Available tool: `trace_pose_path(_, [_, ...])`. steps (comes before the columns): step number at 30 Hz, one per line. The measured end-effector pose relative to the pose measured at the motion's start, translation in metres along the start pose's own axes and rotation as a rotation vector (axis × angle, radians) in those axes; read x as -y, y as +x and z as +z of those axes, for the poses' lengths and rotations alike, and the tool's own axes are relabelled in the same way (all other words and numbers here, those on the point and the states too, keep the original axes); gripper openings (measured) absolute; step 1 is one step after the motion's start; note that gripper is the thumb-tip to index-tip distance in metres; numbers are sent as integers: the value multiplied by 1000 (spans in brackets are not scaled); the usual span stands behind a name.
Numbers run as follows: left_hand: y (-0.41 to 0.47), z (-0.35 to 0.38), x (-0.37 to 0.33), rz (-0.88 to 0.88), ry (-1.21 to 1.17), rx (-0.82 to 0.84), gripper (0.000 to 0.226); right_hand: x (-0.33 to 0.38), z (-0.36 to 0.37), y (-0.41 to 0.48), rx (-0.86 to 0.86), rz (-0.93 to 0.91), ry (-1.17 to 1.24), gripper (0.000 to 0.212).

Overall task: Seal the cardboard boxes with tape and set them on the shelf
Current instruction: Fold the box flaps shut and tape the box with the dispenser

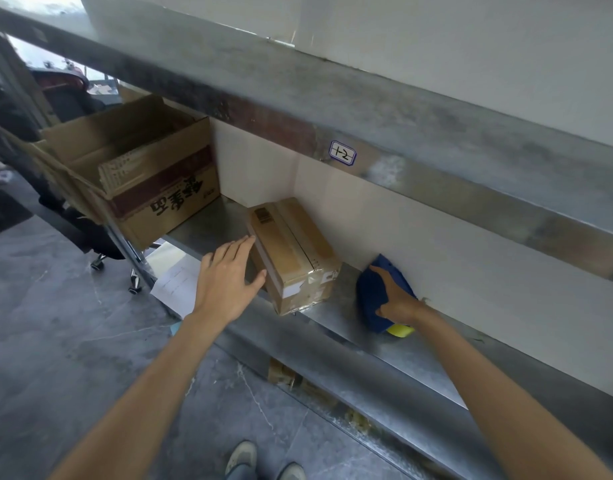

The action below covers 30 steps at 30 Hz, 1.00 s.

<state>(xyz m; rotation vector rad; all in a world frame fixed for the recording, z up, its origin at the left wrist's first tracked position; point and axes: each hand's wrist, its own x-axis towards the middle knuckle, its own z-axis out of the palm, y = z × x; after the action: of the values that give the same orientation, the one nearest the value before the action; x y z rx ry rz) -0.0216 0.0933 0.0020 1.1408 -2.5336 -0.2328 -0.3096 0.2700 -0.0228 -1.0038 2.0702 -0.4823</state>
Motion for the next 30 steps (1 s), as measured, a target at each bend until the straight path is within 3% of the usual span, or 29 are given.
trace_pose_path(3, [1, 0, 0, 0, -7, -5, 62, 0, -1, -12, -72, -27, 6, 83])
trace_pose_path(6, [3, 0, -3, 1, -30, -16, 59, 13, -5, -32, -287, -47, 17, 70])
trace_pose_path(9, [5, -1, -9, 14, -66, -40, 55, 26, -15, -49, -504, -108, -119, 59])
trace_pose_path(11, [8, -2, -15, 29, -101, -63, 51, 35, -22, -56, -559, -172, -200, 55])
trace_pose_path(20, [19, -17, -40, 160, -382, -80, 35, 67, -35, -78, -353, -472, -279, 37])
trace_pose_path(27, [30, -30, -43, 242, -637, 167, 39, 74, -21, -75, -304, -685, -576, 55])
trace_pose_path(30, [26, -32, -44, 258, -696, 293, 46, 77, -16, -76, -369, -810, -643, 53])
